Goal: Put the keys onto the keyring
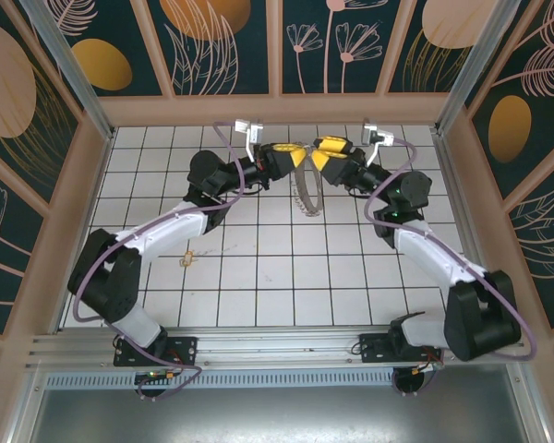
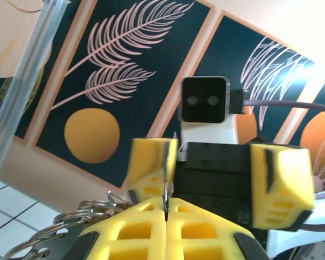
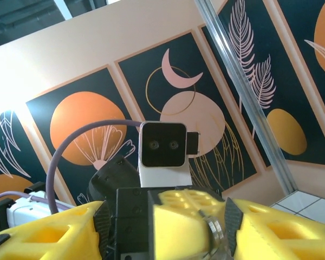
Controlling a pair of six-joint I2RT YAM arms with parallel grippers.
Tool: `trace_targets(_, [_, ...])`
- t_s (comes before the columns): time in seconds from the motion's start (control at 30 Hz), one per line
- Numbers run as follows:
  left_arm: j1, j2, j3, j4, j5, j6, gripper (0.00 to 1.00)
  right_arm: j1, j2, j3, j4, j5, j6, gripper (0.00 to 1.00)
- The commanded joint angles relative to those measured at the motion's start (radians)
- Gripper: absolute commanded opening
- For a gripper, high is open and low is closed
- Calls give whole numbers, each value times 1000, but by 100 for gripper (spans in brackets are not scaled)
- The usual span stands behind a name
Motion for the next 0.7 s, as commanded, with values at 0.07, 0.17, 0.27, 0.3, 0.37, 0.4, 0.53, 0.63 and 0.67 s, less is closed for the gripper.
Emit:
trace_targets(0.07, [-1,-122,8,-246,-107,272,0,1,-183,-47,-367,34,-180,63])
trace_targets(0.17, [3,-153,11,-326,-163,338,0,10,-242,-63,-543,62,-239,64])
trace_targets(0.27, [17,-170,8,-362,-220,364,0,34,-246,-87,-624,85,-249,65])
trace_targets(0.3, [24,-175,7,-368,-234,369,0,50,-238,-97,-642,99,-253,65])
trace_targets(0.37, [40,-180,8,-375,-248,376,0,95,-208,-100,-697,153,-276,65])
trace_targets(0.4, [51,-182,11,-382,-252,377,0,124,-181,-97,-721,178,-288,65])
trace_targets(0.53, [95,-194,14,-393,-267,378,0,230,-41,-64,-780,279,-311,65])
trace_targets(0.63, [138,-206,18,-401,-268,382,0,312,99,-4,-812,341,-322,66])
trace_targets(0.67, [152,-210,19,-403,-267,384,0,340,149,31,-834,363,-327,65])
